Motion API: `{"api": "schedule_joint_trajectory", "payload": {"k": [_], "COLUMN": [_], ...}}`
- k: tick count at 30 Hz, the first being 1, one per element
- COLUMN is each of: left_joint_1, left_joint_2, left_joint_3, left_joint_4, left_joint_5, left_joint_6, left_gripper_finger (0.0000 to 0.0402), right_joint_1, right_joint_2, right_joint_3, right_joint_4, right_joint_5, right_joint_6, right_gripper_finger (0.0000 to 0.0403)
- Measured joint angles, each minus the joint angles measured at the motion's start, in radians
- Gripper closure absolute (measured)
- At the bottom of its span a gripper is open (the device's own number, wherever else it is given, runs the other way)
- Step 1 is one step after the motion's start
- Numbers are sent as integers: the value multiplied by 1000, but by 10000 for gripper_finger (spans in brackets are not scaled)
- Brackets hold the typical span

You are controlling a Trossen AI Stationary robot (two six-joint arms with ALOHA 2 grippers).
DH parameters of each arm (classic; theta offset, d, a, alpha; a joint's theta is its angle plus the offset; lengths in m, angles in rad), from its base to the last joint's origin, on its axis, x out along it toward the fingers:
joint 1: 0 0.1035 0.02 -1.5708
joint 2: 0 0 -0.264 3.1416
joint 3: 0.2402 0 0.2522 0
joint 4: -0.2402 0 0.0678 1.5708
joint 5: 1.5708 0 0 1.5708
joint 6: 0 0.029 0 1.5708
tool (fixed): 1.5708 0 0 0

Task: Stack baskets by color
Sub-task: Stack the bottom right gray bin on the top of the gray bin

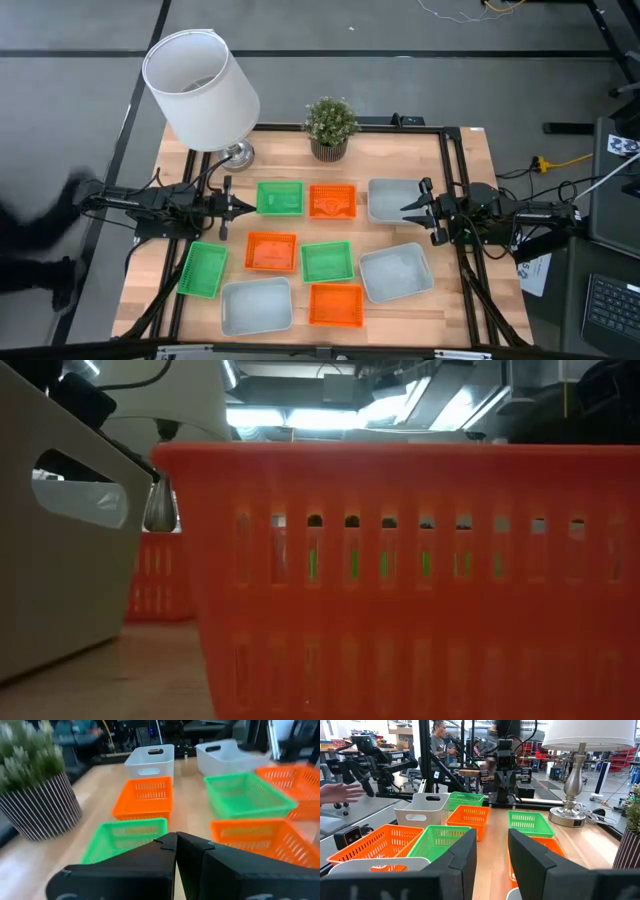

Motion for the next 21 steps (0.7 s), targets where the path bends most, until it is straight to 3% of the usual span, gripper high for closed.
{"api": "schedule_joint_trajectory", "payload": {"k": [4,7,16,21], "left_joint_1": [0,0,0,0], "left_joint_2": [0,0,0,0], "left_joint_3": [0,0,0,-1], "left_joint_4": [2,2,5,44], "left_joint_5": [-32,-33,-33,10], "left_joint_6": [236,303,302,150], "left_gripper_finger": [401,401,401,401], "right_joint_1": [0,0,0,0], "right_joint_2": [0,0,0,0], "right_joint_3": [0,0,0,0], "right_joint_4": [1,1,2,75], "right_joint_5": [0,0,0,0], "right_joint_6": [0,0,53,50], "right_gripper_finger": [290,290,290,290]}}
